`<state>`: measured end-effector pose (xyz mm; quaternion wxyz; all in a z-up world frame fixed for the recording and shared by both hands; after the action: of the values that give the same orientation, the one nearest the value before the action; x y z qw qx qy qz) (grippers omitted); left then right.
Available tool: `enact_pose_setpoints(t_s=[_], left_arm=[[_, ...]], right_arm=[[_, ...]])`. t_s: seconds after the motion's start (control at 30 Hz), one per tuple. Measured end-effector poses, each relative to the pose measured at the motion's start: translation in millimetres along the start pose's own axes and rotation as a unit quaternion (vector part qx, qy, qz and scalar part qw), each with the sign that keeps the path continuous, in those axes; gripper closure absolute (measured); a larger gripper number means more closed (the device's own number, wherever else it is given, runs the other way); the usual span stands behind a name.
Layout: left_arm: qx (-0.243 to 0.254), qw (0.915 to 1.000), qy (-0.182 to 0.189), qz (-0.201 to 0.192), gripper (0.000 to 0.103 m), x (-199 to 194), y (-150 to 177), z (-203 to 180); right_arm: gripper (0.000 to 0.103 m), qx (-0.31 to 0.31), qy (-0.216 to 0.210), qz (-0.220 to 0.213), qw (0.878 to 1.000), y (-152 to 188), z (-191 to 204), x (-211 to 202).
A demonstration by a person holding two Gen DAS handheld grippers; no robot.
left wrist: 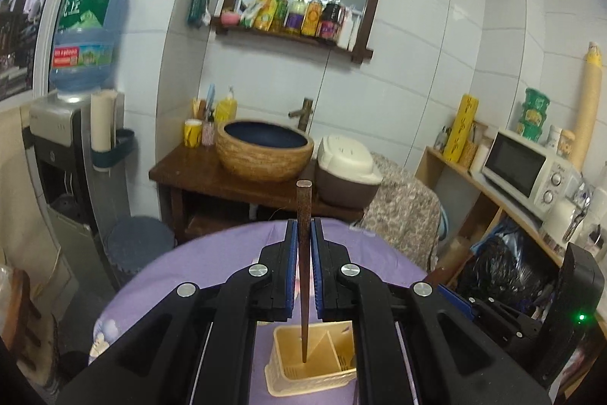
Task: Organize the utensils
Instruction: 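Lift the chopstick with the left gripper while the right gripper carries the spoon to the cream holder, then lower the chopstick into the holder and open the left gripper while the right releases the spoon, then move the right gripper toward a brown chopstick while the left approaches a black chopstick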
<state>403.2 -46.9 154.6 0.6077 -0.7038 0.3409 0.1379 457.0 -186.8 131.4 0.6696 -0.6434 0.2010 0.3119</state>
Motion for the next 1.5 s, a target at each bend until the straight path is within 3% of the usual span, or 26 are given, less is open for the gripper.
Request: enact_pose_setpoints(t_s=[0.33,0.67,0.7,0.73,0.77,0.8,0.83,0.93,1.03,1.17,1.3,1.5], left_arm=[[-0.001,0.9963,0.001,0.086,0.095,60.4,50.7,10.4],[-0.02,0.9962,0.001,0.085,0.094,66.1,52.8,16.2],[-0.021,0.9963,0.004,0.083,0.091,64.9,52.5,15.6],[-0.021,0.9965,0.006,0.08,0.076,62.8,52.9,15.0],[-0.019,0.9969,0.006,0.076,0.051,58.8,53.5,14.3],[-0.017,0.9976,0.004,0.066,0.042,52.4,53.4,13.6],[-0.013,0.9986,-0.001,0.051,0.038,44.7,53.3,12.8],[0.013,0.9993,-0.024,0.026,0.035,24.2,60.3,9.3],[0.018,0.9993,-0.031,0.008,0.018,7.2,74.3,9.1],[0.019,0.999,-0.04,0.0,0.01,-7.5,101.4,13.8],[0.028,0.9977,-0.054,0.029,0.007,-5.6,135.1,22.9],[0.014,0.9924,-0.057,0.109,0.008,25.4,199.0,45.0]], right_arm=[[0.087,0.004,0.005,0.055,0.998,47.1,-2.1,53.2],[0.086,0.016,0.016,0.051,0.998,52.3,-8.9,66.2],[0.083,0.017,0.015,0.046,0.999,51.9,-9.3,65.1],[0.071,0.016,0.013,0.042,0.999,51.9,-9.6,63.4],[0.064,0.018,0.015,0.032,0.999,52.1,-11.0,59.1],[0.053,0.022,0.017,0.024,0.999,52.6,-12.5,54.8],[0.05,0.023,0.017,0.017,0.999,52.7,-14.0,50.4],[0.048,0.025,0.031,-0.002,0.999,56.7,-19.2,34.3],[0.035,0.036,0.039,-0.02,0.998,69.1,-26.7,12.8],[0.031,0.044,0.04,-0.018,0.998,99.4,-35.1,-8.5],[0.028,0.055,0.057,0.006,0.997,141.9,-48.1,-20.3],[0.026,0.04,0.111,0.048,0.992,196.2,-59.1,-17.8]])
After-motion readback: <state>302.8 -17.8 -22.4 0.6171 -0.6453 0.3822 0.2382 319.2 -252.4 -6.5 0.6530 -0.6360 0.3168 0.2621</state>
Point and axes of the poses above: each gripper's, at about its wrist camera, not at the fingertips, and x roughly the way its jaws point, z to its left, y to its underside, the point moved 9 cm from there along x, roughly the way its jaws point, and after that the axes turned 15 degrees about z, right-handed, at the moved point
